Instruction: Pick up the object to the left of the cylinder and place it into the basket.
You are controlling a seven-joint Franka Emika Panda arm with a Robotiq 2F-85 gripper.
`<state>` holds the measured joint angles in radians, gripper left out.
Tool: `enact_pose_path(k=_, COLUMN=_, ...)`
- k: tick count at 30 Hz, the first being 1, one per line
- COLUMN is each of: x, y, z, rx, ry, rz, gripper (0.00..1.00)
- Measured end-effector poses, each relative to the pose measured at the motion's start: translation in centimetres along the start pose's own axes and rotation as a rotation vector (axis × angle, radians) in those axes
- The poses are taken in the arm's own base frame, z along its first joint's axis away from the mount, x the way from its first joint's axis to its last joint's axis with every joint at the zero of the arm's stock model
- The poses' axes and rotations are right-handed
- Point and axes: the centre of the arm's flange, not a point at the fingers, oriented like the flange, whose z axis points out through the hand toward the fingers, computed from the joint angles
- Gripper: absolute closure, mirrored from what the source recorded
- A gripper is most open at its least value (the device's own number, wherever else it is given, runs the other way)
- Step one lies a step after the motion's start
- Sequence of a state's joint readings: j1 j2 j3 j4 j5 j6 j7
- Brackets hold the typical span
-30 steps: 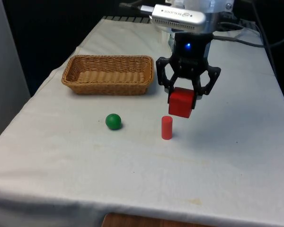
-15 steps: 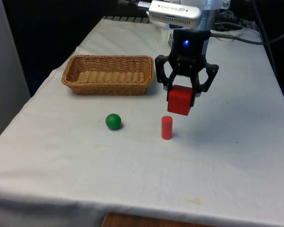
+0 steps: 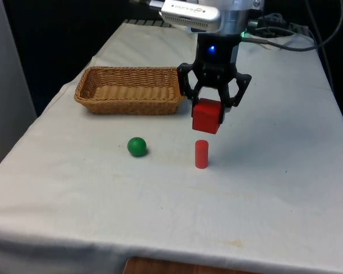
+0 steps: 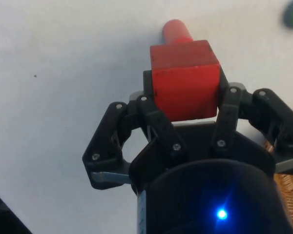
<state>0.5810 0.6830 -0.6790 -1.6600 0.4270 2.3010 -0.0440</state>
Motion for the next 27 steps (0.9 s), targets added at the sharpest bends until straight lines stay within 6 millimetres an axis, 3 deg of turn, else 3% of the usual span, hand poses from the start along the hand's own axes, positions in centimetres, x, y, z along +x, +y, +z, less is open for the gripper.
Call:
enact_pose_path(k=10, x=-1.1, y=1.8, z=0.4, rx=0.001, ry=-0.011, rz=0.003, gripper=0.97)
enact_pose_path(k=27, x=-4.0, y=6.6, z=0.8, rx=0.005, ry=-0.015, rz=0.006, gripper=0.97)
